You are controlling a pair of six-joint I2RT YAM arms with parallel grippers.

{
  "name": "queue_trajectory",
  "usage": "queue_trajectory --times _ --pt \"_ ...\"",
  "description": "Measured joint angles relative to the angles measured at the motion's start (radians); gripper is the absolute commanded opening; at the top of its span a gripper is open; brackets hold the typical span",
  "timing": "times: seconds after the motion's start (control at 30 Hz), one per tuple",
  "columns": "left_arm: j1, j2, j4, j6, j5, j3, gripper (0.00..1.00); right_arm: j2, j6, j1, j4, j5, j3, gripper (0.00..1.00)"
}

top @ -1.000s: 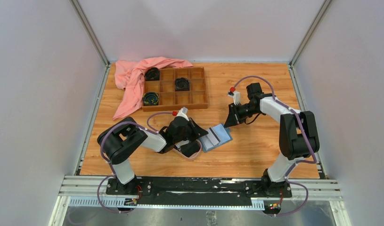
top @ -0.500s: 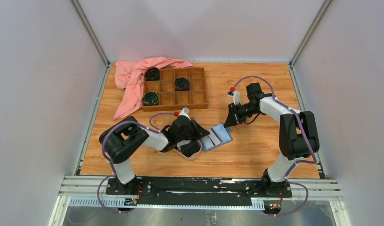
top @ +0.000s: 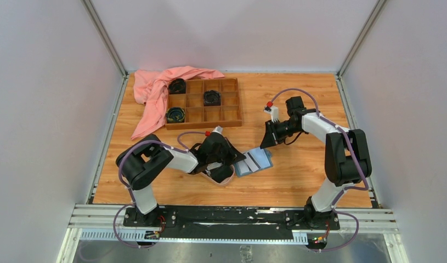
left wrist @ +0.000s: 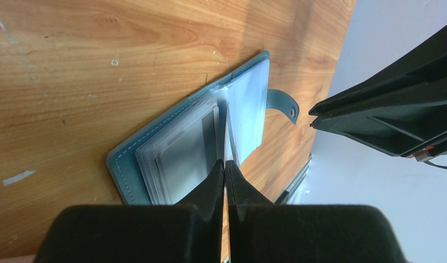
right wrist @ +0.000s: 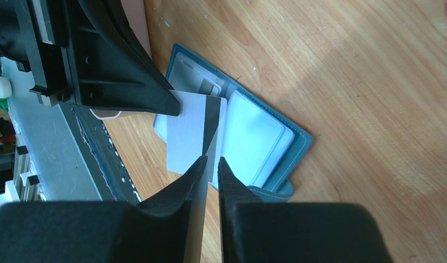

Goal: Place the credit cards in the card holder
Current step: Insert the credit card into the card holder.

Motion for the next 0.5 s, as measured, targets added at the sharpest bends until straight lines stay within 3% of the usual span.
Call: queue_trajectory --times 0.5 --pt "0.005 0.079 -0.089 0.029 0.056 0.116 0.03 0.000 0.005 0.004 0.006 0.013 0.000 0.16"
